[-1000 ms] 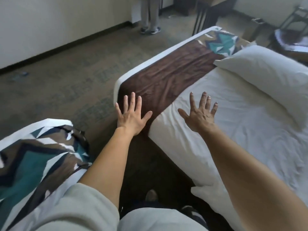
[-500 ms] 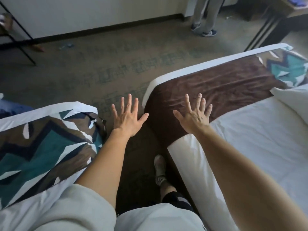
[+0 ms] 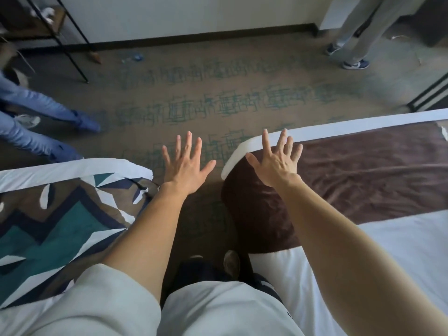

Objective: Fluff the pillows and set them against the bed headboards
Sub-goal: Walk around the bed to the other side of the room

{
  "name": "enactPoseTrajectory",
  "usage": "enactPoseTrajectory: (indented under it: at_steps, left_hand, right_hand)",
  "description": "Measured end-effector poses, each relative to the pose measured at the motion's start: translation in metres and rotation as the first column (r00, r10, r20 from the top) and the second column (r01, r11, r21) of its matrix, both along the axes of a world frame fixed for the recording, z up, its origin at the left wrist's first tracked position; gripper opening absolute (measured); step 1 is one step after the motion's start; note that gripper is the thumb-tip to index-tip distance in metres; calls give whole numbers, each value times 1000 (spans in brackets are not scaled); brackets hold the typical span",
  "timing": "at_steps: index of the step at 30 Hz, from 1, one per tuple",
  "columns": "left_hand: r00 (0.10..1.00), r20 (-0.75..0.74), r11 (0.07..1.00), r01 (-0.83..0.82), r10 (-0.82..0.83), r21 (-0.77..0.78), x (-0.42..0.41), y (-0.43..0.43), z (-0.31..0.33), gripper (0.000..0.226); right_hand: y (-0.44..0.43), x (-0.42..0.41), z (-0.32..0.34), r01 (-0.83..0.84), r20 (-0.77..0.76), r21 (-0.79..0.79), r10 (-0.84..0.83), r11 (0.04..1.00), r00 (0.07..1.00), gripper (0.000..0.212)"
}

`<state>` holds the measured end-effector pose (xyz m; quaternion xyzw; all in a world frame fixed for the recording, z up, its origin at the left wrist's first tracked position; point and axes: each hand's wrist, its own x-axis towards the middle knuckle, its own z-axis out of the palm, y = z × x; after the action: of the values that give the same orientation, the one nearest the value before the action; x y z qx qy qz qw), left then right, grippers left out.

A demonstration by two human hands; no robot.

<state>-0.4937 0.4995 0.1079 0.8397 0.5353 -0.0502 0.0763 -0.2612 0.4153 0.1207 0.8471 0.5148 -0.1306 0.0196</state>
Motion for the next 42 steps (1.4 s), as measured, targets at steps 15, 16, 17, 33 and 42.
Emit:
enactPoseTrajectory:
  at_steps: [15, 16, 17, 33, 42]
  left_hand:
    - [1000, -8, 996, -26, 25, -82, 8, 169, -25, 82]
    - [1000, -6, 996, -14, 14, -87, 10, 185, -25, 83]
    - [1000, -8, 996, -6, 5, -94, 11, 201, -25, 83]
    - [998, -34, 981, 44, -52, -188, 26, 390, -36, 82]
    - [990, -74, 977, 102, -118, -187, 93, 458, -48, 82]
  right_hand:
    - [170, 13, -32, -18, -29, -102, 15, 995, 999, 85]
    - [186, 13, -33, 6, -39, -107, -10, 994, 999, 85]
    - [201, 12, -33, 30, -51, -114, -36, 993, 998, 86]
    - [359, 21, -48, 257, -106, -158, -275, 953, 956, 81]
    - [440, 88, -55, 259, -126, -169, -282, 951, 951, 82]
